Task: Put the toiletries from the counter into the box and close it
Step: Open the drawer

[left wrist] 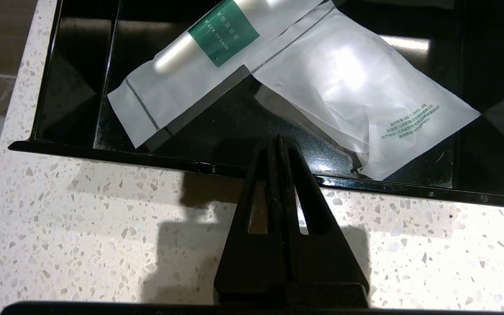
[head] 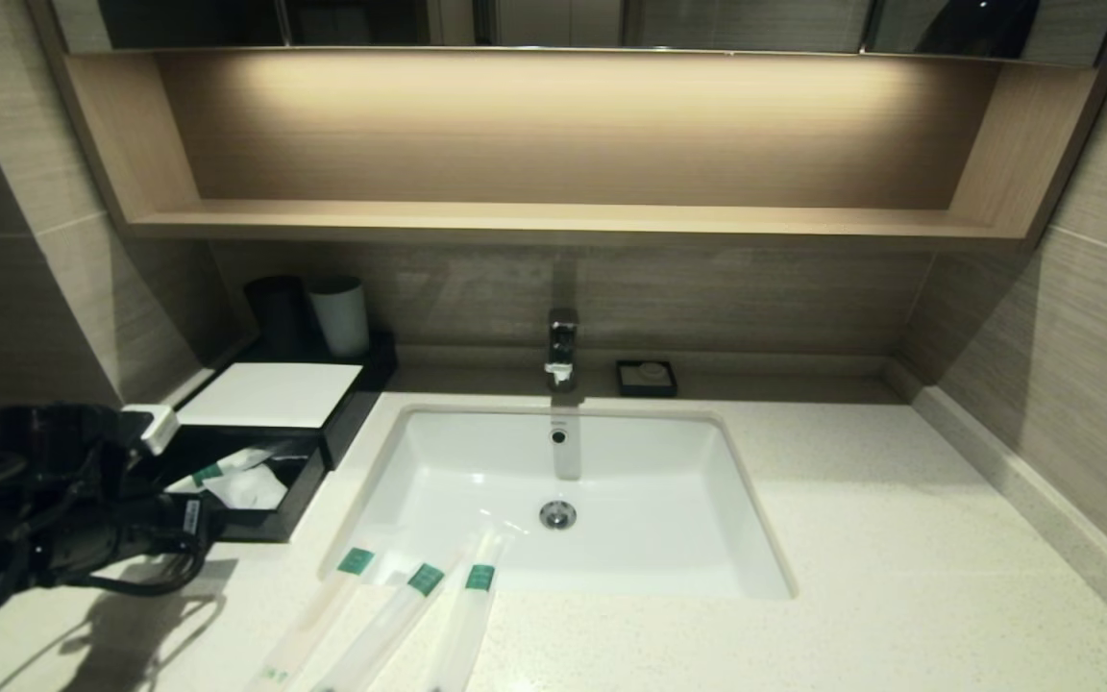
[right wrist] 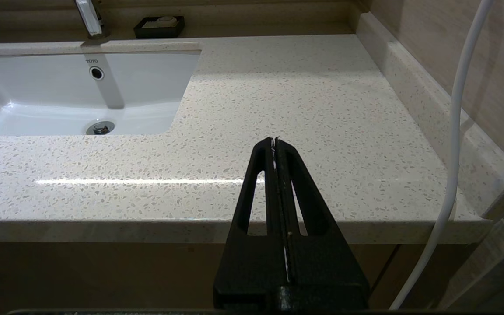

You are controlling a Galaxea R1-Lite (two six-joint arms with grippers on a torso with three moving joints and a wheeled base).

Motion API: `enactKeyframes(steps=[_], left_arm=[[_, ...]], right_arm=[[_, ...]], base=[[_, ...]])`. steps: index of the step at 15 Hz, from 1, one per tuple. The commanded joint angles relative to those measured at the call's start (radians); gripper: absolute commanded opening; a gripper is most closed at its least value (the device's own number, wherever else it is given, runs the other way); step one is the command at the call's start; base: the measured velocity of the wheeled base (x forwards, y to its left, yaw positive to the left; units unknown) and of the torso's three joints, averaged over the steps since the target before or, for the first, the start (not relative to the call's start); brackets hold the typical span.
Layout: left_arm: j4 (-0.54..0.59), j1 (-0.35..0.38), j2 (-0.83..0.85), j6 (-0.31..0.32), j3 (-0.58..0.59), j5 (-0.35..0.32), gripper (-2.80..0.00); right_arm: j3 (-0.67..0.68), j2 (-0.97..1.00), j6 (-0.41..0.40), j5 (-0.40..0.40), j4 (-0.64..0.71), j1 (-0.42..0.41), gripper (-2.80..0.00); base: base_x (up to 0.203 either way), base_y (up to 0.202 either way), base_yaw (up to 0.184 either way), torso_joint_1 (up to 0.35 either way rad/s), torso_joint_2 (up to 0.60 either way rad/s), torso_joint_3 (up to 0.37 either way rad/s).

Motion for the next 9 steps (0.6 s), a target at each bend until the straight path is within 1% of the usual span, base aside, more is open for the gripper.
enactKeyframes(steps=[1, 5, 9], left_arm=[[0.028, 0.001, -0.030, 0.001, -0.002, 0.000, -2.80], [0.094, 0.001, -0.071, 0.023, -0.005, 0.000, -2.80], [0.147, 0.001, -0.127, 0.024, -0.013, 0.000, -2.80]], right_arm=[[-0.001, 0.001, 0.000, 0.000, 0.000, 0.000, -2.80], [0.000, 0.001, 0.000, 0.000, 0.000, 0.000, -2.80], [0.000, 0.001, 0.000, 0.000, 0.000, 0.000, -2.80]], base=[[0.000, 0.000, 0.000, 0.000, 0.00, 0.000], [0.000, 0.000, 0.000, 0.000, 0.00, 0.000], [0.000, 0.000, 0.000, 0.000, 0.00, 0.000]])
